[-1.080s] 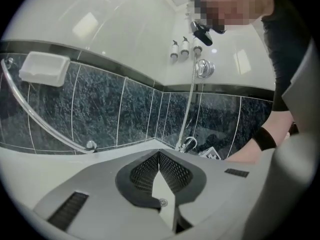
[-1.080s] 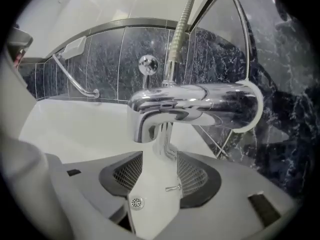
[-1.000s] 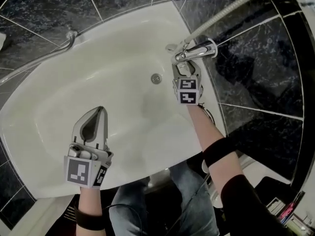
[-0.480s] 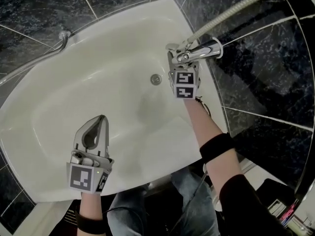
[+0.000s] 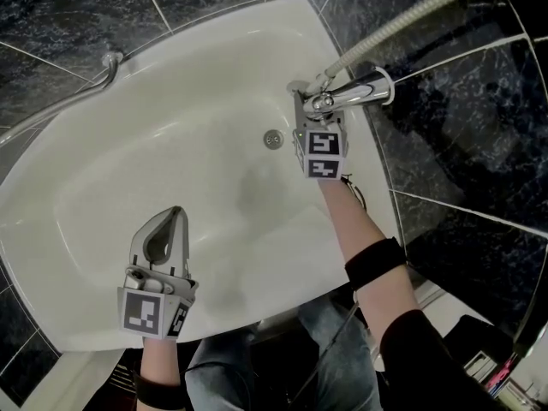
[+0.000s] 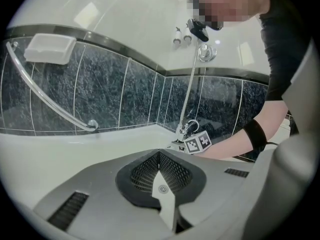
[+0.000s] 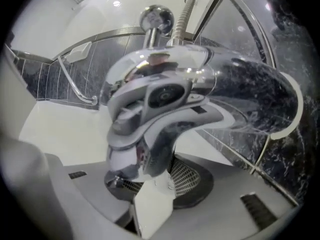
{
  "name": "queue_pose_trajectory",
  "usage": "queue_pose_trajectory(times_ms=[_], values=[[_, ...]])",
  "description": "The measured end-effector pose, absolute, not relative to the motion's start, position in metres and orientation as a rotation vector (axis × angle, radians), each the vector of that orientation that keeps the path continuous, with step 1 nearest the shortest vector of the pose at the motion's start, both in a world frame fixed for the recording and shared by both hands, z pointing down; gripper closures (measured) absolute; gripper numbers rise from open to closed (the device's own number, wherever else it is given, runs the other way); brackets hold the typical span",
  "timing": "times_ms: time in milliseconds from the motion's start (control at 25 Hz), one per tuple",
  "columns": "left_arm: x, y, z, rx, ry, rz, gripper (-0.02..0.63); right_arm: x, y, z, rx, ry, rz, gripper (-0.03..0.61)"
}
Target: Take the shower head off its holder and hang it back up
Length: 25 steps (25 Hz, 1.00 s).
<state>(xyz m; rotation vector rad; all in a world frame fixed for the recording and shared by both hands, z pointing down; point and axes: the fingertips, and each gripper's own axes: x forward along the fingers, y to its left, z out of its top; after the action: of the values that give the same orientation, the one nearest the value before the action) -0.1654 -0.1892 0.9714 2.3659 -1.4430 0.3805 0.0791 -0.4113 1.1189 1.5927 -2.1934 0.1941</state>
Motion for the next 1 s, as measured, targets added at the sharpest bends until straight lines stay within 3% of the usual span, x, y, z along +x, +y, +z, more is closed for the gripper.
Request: queue_pose_trajectory(times_ms=[1000], values=[[-0.200,-0.174,0.948,2.333,-1.509,0.344,0.614,-0.033,-0.356,1.099,1.495,-2.434,0.485,0.430]])
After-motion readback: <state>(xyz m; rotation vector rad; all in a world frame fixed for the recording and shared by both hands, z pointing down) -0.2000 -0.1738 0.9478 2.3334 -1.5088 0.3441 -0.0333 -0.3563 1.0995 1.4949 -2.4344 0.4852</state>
